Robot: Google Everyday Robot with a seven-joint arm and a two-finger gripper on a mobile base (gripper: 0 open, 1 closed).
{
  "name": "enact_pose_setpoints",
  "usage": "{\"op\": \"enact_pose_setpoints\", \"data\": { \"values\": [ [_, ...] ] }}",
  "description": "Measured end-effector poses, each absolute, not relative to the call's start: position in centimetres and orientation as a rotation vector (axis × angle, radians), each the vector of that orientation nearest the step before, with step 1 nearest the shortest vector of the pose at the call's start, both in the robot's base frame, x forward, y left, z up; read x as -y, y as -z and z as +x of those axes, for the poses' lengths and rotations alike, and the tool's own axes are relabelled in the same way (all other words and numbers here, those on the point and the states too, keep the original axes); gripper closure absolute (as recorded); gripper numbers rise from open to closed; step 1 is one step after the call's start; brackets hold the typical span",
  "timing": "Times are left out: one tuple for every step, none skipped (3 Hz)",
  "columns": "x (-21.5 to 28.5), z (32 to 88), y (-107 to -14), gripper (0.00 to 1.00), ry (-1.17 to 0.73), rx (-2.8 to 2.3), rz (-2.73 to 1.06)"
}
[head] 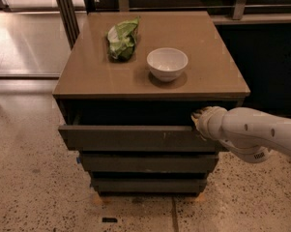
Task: Open top drawer
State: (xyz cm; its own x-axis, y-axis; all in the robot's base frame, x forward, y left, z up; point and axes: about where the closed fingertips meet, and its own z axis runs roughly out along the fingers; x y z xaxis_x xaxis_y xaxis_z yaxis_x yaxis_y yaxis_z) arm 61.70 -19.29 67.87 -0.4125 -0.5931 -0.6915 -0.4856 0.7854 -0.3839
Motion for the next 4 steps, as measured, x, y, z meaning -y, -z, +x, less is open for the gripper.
{"op": "enact_pose_setpoints", "data": {
  "values": [
    [19.3,61.6,-68.1,1.00,0.150,-2.090,-0.802],
    [19.6,60.9,-67.5,1.00,0.131,-2.114,-0.807],
    [19.8,60.5,-67.5,1.00,0.120,-2.128,-0.810],
    [20.0,59.4,-66.8,1.00,0.087,-2.157,-0.822]
  ]
}}
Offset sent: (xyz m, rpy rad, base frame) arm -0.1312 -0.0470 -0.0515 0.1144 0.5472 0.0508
